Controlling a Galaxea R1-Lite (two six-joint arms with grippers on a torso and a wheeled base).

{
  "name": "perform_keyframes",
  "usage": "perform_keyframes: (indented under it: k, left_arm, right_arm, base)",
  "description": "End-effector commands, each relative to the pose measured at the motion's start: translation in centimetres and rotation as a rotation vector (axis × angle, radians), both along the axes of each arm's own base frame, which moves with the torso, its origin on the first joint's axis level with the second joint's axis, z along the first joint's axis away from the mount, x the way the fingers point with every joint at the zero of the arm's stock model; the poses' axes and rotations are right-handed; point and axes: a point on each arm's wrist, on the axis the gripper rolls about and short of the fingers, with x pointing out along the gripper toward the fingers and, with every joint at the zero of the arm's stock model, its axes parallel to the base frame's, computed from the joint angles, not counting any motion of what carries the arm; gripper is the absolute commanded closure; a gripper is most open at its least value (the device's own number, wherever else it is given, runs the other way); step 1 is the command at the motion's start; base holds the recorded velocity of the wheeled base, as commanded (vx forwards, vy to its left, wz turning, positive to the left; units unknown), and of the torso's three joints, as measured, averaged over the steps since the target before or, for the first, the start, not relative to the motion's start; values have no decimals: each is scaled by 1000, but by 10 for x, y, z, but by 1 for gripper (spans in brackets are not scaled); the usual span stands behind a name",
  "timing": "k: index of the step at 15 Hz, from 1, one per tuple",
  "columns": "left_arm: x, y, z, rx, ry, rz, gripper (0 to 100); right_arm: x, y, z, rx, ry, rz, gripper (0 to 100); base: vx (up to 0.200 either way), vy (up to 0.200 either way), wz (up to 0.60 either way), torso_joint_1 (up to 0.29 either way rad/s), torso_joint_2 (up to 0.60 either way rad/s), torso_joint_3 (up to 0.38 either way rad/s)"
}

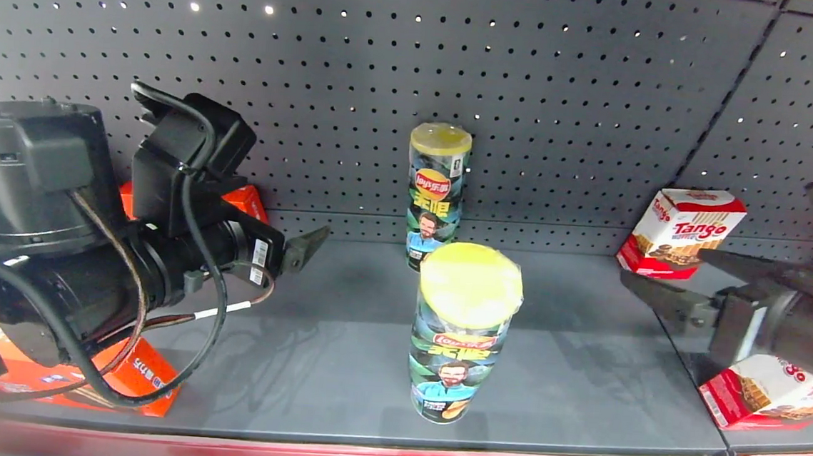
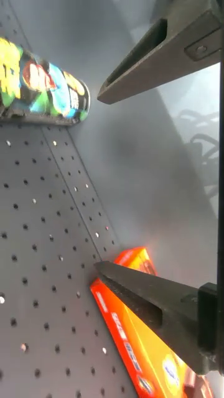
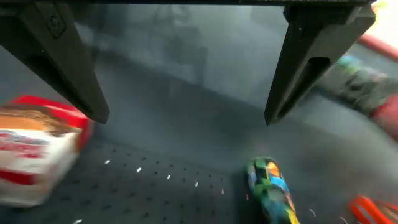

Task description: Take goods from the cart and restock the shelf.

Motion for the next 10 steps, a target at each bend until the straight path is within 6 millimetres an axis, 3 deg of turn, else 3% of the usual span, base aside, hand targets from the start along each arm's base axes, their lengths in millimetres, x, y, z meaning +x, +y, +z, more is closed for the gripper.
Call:
perform_keyframes:
  k: [1,7,10]
  left_arm:
    - [0,7,2,-4,-8,23,0]
    - [3,10,3,14,-14,38,0]
    - [4,11,3,17,-16,42,0]
  right_arm:
    - [16,25,-25,-77,94,22,0]
    - [-12,48,-46,-136,141,167,0]
    - [-12,51,-50,-148,151,175,0]
  base:
    - [0,0,0,0,0,0]
    - [0,0,0,0,0,0]
    - [0,0,0,0,0,0]
